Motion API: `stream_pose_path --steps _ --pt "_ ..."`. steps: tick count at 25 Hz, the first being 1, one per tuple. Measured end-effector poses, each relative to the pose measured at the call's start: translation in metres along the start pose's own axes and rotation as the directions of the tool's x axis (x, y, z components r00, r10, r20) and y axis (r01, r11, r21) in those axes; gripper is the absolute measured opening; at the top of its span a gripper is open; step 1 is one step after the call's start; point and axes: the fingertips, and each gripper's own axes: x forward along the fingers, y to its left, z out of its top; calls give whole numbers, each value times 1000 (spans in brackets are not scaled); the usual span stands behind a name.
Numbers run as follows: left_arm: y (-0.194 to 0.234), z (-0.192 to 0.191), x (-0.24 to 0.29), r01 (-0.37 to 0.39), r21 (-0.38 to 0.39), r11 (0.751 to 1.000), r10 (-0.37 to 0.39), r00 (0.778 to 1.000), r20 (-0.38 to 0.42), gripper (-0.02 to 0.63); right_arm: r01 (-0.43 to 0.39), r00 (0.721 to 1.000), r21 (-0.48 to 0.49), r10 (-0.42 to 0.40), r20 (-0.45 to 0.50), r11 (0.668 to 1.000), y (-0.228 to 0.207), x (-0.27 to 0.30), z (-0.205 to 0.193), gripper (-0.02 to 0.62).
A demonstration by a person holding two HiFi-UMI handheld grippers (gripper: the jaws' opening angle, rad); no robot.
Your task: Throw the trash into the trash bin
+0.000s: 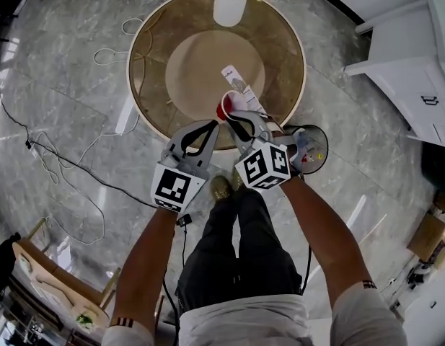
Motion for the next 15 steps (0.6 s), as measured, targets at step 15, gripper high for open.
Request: stream_pose_path --steps 15 --pt "-92 25 65 173 -16 985 -173 985 20 0 316 948 286 -309 -73 904 -38 -127 -90 21"
